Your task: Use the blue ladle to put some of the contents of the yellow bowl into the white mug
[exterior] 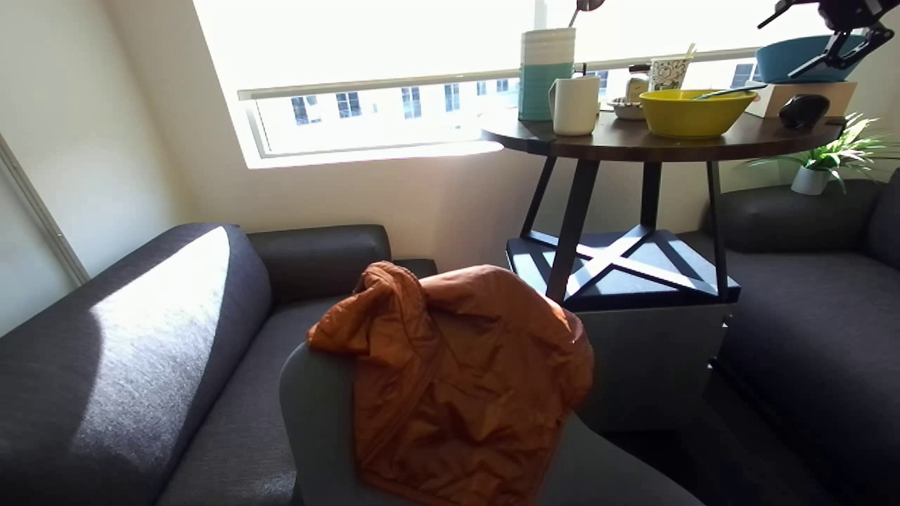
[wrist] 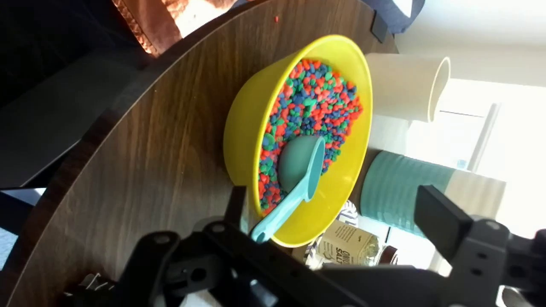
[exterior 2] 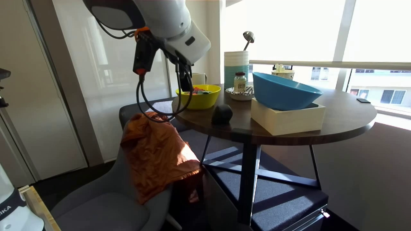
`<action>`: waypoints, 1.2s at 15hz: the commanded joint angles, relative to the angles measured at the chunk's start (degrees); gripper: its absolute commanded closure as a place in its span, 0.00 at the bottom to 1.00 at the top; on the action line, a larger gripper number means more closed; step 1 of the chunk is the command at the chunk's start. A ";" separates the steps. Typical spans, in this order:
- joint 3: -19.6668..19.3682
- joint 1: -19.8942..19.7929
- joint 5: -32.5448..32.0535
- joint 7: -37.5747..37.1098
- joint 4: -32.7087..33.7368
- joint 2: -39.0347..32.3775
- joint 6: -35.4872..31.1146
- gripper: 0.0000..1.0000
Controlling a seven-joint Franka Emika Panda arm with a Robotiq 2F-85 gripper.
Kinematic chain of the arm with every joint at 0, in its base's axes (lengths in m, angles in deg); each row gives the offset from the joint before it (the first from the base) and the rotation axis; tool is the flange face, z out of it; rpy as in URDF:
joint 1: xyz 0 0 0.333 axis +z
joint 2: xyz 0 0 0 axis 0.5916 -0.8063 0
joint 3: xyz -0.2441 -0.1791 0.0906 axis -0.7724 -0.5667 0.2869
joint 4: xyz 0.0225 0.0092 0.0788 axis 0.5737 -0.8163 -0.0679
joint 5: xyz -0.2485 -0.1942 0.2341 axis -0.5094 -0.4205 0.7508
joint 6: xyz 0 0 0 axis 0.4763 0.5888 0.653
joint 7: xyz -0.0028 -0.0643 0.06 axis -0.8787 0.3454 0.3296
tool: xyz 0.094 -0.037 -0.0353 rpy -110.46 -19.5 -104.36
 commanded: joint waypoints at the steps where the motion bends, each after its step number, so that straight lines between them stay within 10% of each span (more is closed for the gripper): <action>1: 0.87 -1.01 7.36 3.99 2.28 -5.66 -2.60 0.00; 18: 2.34 -6.58 12.69 7.34 7.30 -14.55 6.47 0.00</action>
